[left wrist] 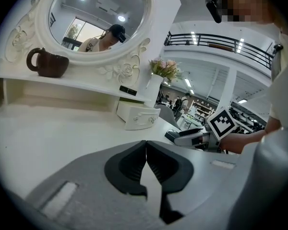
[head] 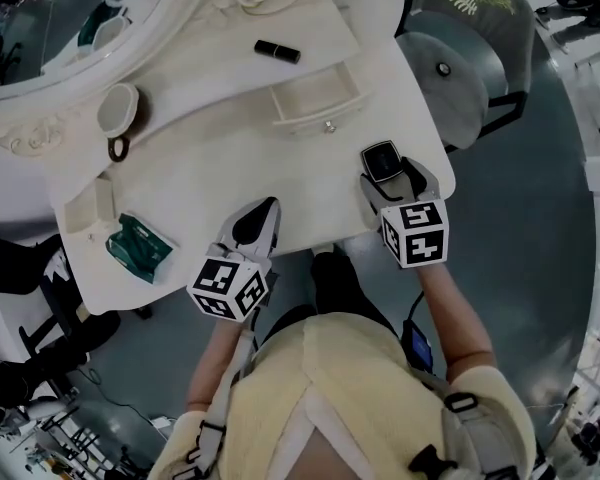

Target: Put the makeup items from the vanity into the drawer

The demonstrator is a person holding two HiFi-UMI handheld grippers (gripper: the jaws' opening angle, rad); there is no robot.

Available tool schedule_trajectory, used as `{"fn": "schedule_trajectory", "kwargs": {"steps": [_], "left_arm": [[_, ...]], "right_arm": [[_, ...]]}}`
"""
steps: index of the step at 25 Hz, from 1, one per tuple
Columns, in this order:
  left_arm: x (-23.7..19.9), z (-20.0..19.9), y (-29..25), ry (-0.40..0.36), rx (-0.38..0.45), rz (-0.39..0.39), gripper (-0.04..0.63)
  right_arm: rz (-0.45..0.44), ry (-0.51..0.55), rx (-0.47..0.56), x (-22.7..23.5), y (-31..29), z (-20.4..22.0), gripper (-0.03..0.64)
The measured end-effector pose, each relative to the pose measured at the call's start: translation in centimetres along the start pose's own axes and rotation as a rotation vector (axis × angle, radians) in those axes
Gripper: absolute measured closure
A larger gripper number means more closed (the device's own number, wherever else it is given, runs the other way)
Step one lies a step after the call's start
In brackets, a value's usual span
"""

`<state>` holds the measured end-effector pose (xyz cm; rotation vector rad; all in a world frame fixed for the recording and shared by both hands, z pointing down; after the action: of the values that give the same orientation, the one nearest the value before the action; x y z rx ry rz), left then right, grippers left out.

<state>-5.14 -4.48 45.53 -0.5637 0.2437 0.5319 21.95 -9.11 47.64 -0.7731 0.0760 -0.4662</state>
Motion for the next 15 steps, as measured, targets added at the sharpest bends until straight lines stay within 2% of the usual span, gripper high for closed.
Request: {"fn": "schedule_trajectory", "kwargs": {"steps": [5, 15], "left_arm": [[-0.3, 0.0, -0.1, 0.005, 0.0, 0.0, 0.595], [-0.8, -0.7, 1.2, 0.048, 0.031, -0.012, 0.598]], "right_arm": [[0.033, 0.007, -0.038, 0.1, -0.3, 0.0, 0.29], [0.033, 0.009, -0.039, 0.2, -0.2, 0.0, 0.304]]}}
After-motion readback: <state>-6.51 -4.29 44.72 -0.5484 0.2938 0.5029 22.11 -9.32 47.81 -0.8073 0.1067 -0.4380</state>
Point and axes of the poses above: the fingertips, and each gripper's own axes: y backward along the fingers, x to its right, z out of its underside, the point moved 9 cm from there along y, backward along the fingers, and after that the axes turned 3 degrees about -z, right-handed, at the moved point
